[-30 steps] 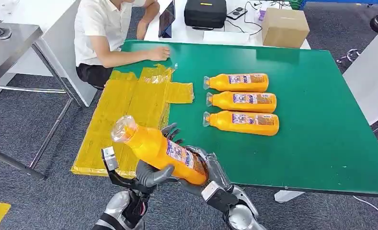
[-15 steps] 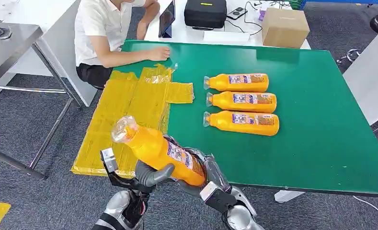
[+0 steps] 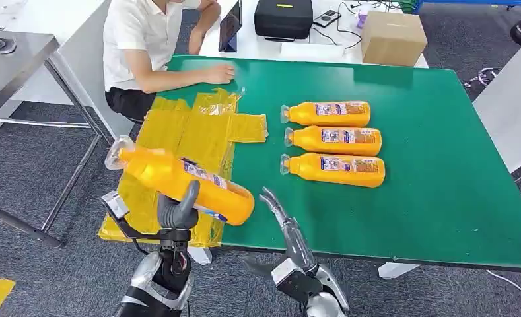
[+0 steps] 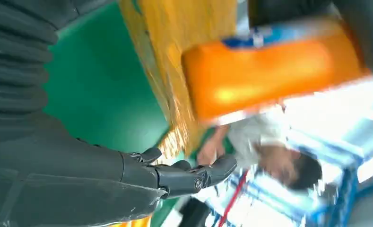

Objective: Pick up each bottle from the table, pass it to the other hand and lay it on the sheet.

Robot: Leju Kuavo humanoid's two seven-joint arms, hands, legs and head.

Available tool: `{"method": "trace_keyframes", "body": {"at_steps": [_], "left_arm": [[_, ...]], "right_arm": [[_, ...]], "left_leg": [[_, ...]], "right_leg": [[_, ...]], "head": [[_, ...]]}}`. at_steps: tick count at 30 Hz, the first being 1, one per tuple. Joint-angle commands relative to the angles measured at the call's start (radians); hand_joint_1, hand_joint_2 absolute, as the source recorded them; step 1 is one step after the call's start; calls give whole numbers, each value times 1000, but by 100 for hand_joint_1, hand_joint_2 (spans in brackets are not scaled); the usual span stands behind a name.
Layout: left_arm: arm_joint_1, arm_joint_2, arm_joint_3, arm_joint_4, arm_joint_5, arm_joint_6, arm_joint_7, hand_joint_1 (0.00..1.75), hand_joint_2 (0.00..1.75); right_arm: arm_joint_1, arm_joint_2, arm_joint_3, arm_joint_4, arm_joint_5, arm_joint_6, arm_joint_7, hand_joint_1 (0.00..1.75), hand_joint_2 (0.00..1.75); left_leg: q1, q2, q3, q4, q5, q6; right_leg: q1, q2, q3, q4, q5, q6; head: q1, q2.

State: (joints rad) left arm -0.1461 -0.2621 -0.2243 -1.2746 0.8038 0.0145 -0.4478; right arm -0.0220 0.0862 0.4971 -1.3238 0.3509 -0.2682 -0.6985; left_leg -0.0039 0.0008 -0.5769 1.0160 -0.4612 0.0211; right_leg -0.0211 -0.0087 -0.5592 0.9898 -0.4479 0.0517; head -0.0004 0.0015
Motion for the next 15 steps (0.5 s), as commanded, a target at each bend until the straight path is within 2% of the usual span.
{"method": "trace_keyframes", "body": {"at_steps": [1,2,3,4,5,7,8,9,12,13,14,15], "left_arm": [[-41,-9,78,-17,28,28,15,175,175],[-51,6,62,4,-14,75,13,175,175],[-80,37,14,52,-167,225,-32,175,175],[-102,55,-20,82,-276,307,-81,175,175],[-148,79,-78,160,-507,507,-172,175,175],[-196,92,-97,275,-721,684,-187,175,175],[-201,78,-46,305,-809,684,-183,175,175],[-210,65,48,340,-1039,684,-156,175,175],[-226,57,134,339,-1291,684,-123,175,175],[-231,48,191,333,-1519,684,-77,175,175],[-249,74,177,373,-1637,684,-11,175,175],[-282,93,135,440,-1676,675,44,175,175]], "right_arm": [[-12,4,-9,-15,-34,-57,0,0,0],[-8,4,-19,-17,-36,-90,0,0,0],[2,3,-29,-39,-40,-160,0,0,0],[6,-3,-27,-54,-41,-206,0,0,0],[19,-15,-34,-90,-64,-282,0,0,0],[36,-19,-85,-137,-107,-333,0,0,0],[36,-15,-106,-146,-117,-340,0,0,0],[30,-1,-152,-155,-131,-341,0,0,175],[11,18,-196,-163,-184,-271,0,0,175],[4,28,-204,-163,-197,-237,0,0,175],[-1,33,-200,-155,-190,-223,0,0,0],[-3,38,-194,-147,-180,-208,0,0,0]], "left_leg": [[1,1,1,0,0,-1],[1,-1,0,0,0,-1],[1,-1,1,0,0,-1],[1,-2,0,0,0,-1],[0,-2,1,0,1,-1],[0,-7,1,-1,2,-1],[0,-5,1,-1,2,-1],[1,-6,2,-2,2,-2],[0,-1,2,-1,1,-1],[0,0,1,0,0,-1],[1,1,2,0,0,-1],[1,1,2,0,0,-2]], "right_leg": [[1,1,1,-1,0,-2],[1,0,1,0,0,-2],[2,-1,2,-1,0,-2],[1,-1,1,0,0,-2],[0,-1,1,0,0,-2],[0,-7,2,-1,0,-2],[0,-5,1,-1,0,-2],[1,-5,3,-2,0,-3],[0,0,2,-1,1,-2],[0,1,1,0,1,-2],[1,2,2,-1,1,-2],[2,3,2,-1,1,-3]], "head": [[0,0],[0,0],[0,0],[0,0],[0,0],[0,0],[0,0],[0,0],[0,0],[0,0],[0,0],[0,0]]}}
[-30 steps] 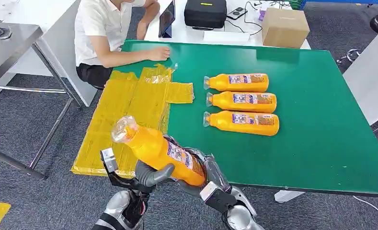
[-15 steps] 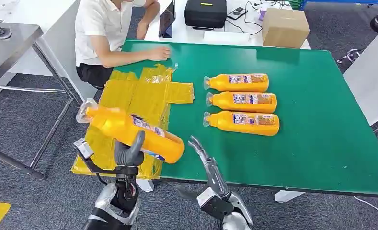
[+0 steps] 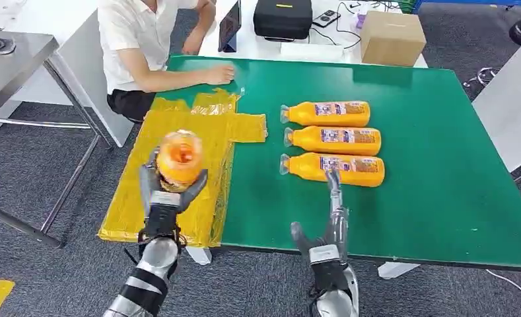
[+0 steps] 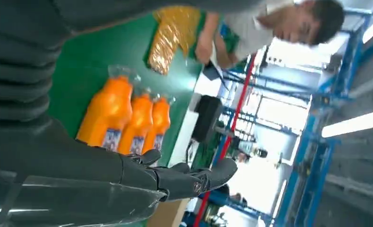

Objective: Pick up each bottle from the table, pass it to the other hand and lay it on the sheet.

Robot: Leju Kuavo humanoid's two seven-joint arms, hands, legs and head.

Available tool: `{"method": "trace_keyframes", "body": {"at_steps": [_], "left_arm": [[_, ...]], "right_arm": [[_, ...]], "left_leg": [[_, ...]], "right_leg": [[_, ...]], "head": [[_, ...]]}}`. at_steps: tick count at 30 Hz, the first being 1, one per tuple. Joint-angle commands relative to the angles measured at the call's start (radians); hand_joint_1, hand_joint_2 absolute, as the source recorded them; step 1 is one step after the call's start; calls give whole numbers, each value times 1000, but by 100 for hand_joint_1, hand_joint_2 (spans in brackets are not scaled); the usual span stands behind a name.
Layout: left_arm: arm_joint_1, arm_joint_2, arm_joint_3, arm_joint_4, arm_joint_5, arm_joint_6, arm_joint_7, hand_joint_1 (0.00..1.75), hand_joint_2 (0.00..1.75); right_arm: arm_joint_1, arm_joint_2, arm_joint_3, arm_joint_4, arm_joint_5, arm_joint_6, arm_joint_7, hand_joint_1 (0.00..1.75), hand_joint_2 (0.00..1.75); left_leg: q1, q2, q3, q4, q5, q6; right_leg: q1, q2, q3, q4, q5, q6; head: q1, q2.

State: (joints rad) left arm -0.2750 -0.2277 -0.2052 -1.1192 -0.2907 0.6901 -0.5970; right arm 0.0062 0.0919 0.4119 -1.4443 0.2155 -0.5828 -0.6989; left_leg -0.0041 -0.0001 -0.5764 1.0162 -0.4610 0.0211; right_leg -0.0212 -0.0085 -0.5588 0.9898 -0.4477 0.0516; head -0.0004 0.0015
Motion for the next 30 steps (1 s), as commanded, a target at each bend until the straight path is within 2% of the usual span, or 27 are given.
{"method": "trace_keyframes", "body": {"at_steps": [1,5,7,10,13,17,22,23,30], "left_arm": [[-153,59,116,285,-581,-1,193,175,175],[-166,65,110,303,-577,0,201,175,175],[-207,99,20,381,-649,-79,310,175,175],[-265,118,-16,472,-636,-219,391,175,175],[-324,143,-47,544,-638,-338,446,175,175],[-329,147,-47,545,-637,-343,446,175,175],[-387,159,-49,631,-599,-534,536,175,175],[-395,165,-48,650,-598,-528,546,175,175],[-407,162,-45,675,-599,-506,563,175,175]], "right_arm": [[-31,32,-109,-27,-44,106,1,0,0],[-29,39,-104,-25,-37,102,1,0,0],[-25,35,-95,-26,-42,141,1,0,0],[-31,45,-99,-14,-41,167,1,0,0],[-28,52,-113,-9,-45,189,1,0,0],[-27,51,-114,-11,-46,191,1,0,0],[-25,74,-145,20,-69,248,1,0,0],[-29,75,-141,27,-63,255,1,0,175],[-33,79,-138,36,-62,257,1,0,175]], "left_leg": [[1,1,1,0,0,-2],[1,2,1,0,1,-2],[1,0,1,0,1,-2],[3,-1,2,0,1,-2],[3,0,1,1,1,-2],[2,1,0,0,1,-2],[3,1,1,0,1,-3],[2,0,1,-1,1,-2],[2,4,5,-1,1,-3]], "right_leg": [[1,2,1,0,1,-2],[1,1,0,0,0,-2],[2,0,1,0,0,-2],[2,-1,2,0,0,-3],[2,0,1,0,1,-3],[1,0,0,0,0,-1],[2,1,2,0,0,-3],[1,0,2,0,1,-2],[2,4,3,0,2,-3]], "head": [[0,0],[0,0],[0,0],[0,0],[0,0],[1,0],[0,0],[0,0],[0,0]]}}
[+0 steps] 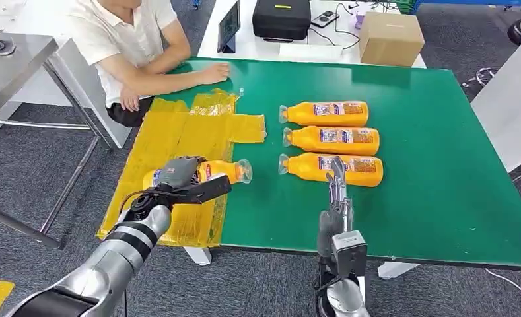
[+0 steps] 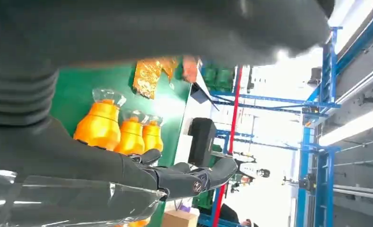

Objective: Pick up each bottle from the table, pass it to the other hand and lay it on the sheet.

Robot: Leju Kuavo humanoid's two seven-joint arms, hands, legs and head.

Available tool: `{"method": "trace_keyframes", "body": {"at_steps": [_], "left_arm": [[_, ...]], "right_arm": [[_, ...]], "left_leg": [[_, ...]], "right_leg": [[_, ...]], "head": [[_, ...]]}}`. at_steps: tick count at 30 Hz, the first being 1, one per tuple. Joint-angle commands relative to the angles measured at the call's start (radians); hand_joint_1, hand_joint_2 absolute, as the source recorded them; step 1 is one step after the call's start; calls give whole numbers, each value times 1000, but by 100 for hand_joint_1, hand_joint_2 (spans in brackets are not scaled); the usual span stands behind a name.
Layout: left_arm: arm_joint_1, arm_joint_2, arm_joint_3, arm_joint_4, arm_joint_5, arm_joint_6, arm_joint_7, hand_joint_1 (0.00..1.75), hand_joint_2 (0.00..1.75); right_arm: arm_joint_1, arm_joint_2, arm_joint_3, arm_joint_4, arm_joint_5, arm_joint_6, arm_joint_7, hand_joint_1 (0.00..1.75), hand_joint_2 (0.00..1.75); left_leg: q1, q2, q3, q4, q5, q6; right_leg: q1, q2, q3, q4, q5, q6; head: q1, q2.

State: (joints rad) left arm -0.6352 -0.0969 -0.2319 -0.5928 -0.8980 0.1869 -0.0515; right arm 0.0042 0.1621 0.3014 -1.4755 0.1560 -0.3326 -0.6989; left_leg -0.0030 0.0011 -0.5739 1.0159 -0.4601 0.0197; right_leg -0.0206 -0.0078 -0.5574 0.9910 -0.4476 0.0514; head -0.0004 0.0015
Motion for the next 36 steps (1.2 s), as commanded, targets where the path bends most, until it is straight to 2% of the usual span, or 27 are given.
{"method": "trace_keyframes", "body": {"at_steps": [1,2,3,11,29,34,35,36], "left_arm": [[-47,30,-16,151,9,1,21,150,175],[-50,28,-17,158,10,-6,20,42,175],[-58,23,-17,177,17,-33,18,2,175],[-50,37,-34,237,54,-214,-12,0,175],[-32,35,-50,225,70,-240,-32,0,175],[-4,3,-16,138,151,-174,-109,0,175],[18,-16,26,85,238,-199,-189,0,175],[46,-20,24,22,297,-222,-220,0,175]], "right_arm": [[-31,9,-29,70,-4,9,1,0,175],[-32,10,-30,71,-2,6,1,0,175],[-34,10,-34,77,-8,12,1,0,175],[-36,2,-41,105,-16,6,1,0,175],[-40,-3,-42,112,-23,-1,1,0,175],[-26,-8,-45,99,-25,-9,1,0,175],[-21,-10,-45,91,-27,-14,1,0,175],[-17,-15,-41,84,-32,-17,1,0,175]], "left_leg": [[1,2,2,-1,0,-2],[1,1,2,-1,1,-1],[1,2,2,-1,1,-2],[2,2,2,-1,0,-2],[1,2,11,-3,2,-2],[2,1,10,-3,3,-3],[2,1,10,-4,3,-3],[2,-1,9,-3,3,-3]], "right_leg": [[1,2,1,-1,1,-2],[1,1,1,0,1,-2],[1,2,2,-1,1,-2],[2,3,2,-1,1,-2],[1,3,11,-3,3,-3],[2,2,10,-3,4,-3],[2,2,11,-4,4,-3],[2,1,11,-4,3,-3]], "head": [[0,0],[0,0],[0,0],[0,0],[0,0],[0,0],[0,0],[0,0]]}}
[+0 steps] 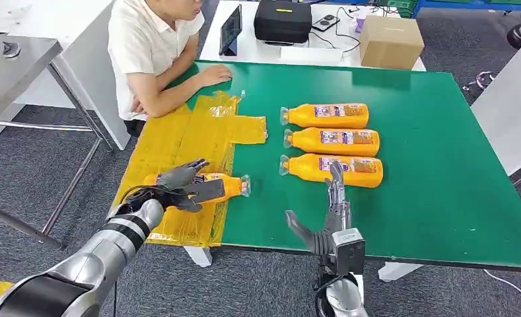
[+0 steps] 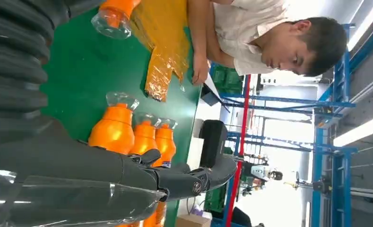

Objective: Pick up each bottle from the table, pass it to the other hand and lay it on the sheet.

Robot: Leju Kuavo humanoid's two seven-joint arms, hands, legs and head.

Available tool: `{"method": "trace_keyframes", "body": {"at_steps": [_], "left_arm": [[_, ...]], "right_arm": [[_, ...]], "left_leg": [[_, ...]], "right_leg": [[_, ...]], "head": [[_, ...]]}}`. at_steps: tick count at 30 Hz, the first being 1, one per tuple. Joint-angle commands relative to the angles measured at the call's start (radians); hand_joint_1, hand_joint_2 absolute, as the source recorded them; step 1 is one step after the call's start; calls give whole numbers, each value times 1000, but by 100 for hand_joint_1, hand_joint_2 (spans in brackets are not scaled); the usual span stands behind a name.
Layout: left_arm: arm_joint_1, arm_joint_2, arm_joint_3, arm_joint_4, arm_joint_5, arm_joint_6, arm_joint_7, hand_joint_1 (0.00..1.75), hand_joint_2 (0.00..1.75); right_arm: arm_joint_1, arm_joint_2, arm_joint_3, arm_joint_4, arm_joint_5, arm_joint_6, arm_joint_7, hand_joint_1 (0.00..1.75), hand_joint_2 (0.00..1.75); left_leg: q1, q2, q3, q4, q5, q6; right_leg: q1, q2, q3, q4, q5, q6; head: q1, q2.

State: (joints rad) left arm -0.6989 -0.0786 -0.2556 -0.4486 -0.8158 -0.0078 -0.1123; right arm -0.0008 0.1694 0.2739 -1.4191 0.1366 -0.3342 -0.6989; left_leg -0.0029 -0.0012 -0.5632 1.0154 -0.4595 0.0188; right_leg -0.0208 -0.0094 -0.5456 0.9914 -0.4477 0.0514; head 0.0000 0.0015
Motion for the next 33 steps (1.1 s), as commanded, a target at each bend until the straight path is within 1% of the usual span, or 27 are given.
{"method": "trace_keyframes", "body": {"at_steps": [1,2,3,4,5,6,7,9,12,14,15,16,17,18,20,25,26,27,28,29,30,31,32,33], "left_arm": [[128,-44,52,-169,251,-27,-214,0,175],[149,-49,44,-217,265,-20,-221,0,175],[189,-54,27,-310,290,40,-242,0,175],[211,-58,2,-368,290,86,-237,0,175],[217,-58,-7,-385,286,106,-245,0,175],[243,-64,-26,-452,301,176,-266,0,175],[243,-64,-26,-452,301,176,-266,0,175],[268,-73,-34,-516,356,190,-282,0,175],[288,-66,-55,-573,413,187,-288,0,175],[293,-52,-96,-600,474,186,-289,0,175],[291,-45,-119,-612,486,190,-290,0,175],[291,-46,-123,-615,488,192,-288,0,175],[296,-54,-140,-638,510,213,-298,0,175],[300,-64,-142,-651,518,235,-298,0,175],[301,-65,-170,-666,524,255,-284,0,175],[300,-61,-170,-663,526,256,-284,0,175],[318,-103,-134,-678,590,292,-317,0,175],[329,-145,-124,-677,649,308,-326,0,175],[347,-189,-119,-680,708,349,-338,0,175],[354,-212,-145,-670,746,391,-332,0,175],[366,-232,-177,-657,790,467,-337,0,175],[370,-234,-221,-636,805,517,-362,0,175],[380,-231,-263,-631,813,560,-402,0,175],[384,-222,-299,-629,836,569,-412,0,175]], "right_arm": [[-11,-24,-10,22,-14,-16,1,0,175],[-9,-26,-8,18,-15,-16,1,0,175],[-8,-29,-4,15,-18,-23,1,0,175],[-6,-30,0,12,-17,-25,1,0,175],[-6,-29,0,12,-18,-24,1,0,175],[-5,-30,6,11,-16,-31,1,0,175],[-5,-30,6,11,-16,-31,1,0,175],[-2,-29,9,8,-11,-44,1,0,175],[4,-35,12,5,-7,-59,1,0,175],[-1,-59,31,6,23,-95,1,0,175],[-21,-92,57,37,99,-134,1,0,175],[-27,-97,54,40,94,-131,1,0,175],[-103,-160,77,193,472,-274,119,0,175],[-137,-188,72,256,533,-255,160,0,175],[-169,-192,32,305,524,-229,129,0,175],[-165,-184,35,301,525,-229,128,0,175],[-208,-230,72,348,706,-274,218,0,175],[-259,-247,68,413,731,-274,256,0,175],[-316,-262,65,485,749,-277,270,0,175],[-365,-272,61,558,783,-307,278,0,175],[-412,-287,61,637,804,-315,287,0,175],[-434,-293,59,678,811,-323,280,0,175],[-454,-296,61,709,812,-321,265,0,175],[-460,-292,59,721,802,-309,252,0,175]], "left_leg": [[0,0,0,-1,1,-1],[1,0,-1,-1,1,-1],[1,0,-1,-2,1,-1],[1,0,-1,-1,1,-1],[1,0,-2,-1,1,-1],[1,0,-2,0,0,0],[1,0,-4,0,0,-1],[2,1,-6,1,0,-1],[1,0,-8,1,0,-1],[2,1,-8,1,-1,-2],[2,1,-8,1,-1,-2],[1,1,-10,1,0,-1],[1,1,-10,1,0,-1],[1,1,-10,0,0,-1],[1,2,-10,0,1,0],[1,0,-10,0,1,0],[-1,-1,-10,0,1,0],[0,0,-10,0,1,0],[-1,0,-11,1,0,0],[-1,0,-11,1,1,0],[0,2,-10,2,0,1],[0,2,-10,2,0,1],[-1,0,-10,1,1,1],[-1,-2,-10,1,1,1]], "right_leg": [[0,0,0,-2,1,-1],[1,1,0,-2,2,-2],[1,1,-1,-3,2,-2],[1,1,-1,-3,2,-2],[1,1,-2,-2,2,-2],[1,0,-2,-1,1,-1],[1,1,-3,-1,1,-2],[2,2,-5,-1,1,-3],[1,0,-8,-1,0,-2],[2,2,-8,-1,0,-3],[2,2,-8,-1,0,-3],[1,1,-10,-1,0,-2],[2,1,-10,-1,1,-2],[2,1,-10,-1,1,-2],[2,2,-9,-3,3,-1],[1,0,-9,-2,1,-2],[0,0,-10,-1,1,-2],[1,0,-9,-2,1,-2],[0,0,-10,-1,1,-1],[0,1,-10,-1,1,-1],[0,3,-10,-2,2,-1],[1,3,-9,-3,3,-2],[0,0,-10,-2,2,-1],[0,-1,-9,-3,2,-1]], "head": [[0,0],[0,0],[0,0],[0,0],[0,0],[0,0],[0,0],[0,0],[0,0],[0,0],[0,0],[0,0],[0,0],[0,0],[0,0],[0,0],[0,0],[0,0],[0,0],[-1,0],[-1,0],[-1,0],[-1,0],[0,0]]}}
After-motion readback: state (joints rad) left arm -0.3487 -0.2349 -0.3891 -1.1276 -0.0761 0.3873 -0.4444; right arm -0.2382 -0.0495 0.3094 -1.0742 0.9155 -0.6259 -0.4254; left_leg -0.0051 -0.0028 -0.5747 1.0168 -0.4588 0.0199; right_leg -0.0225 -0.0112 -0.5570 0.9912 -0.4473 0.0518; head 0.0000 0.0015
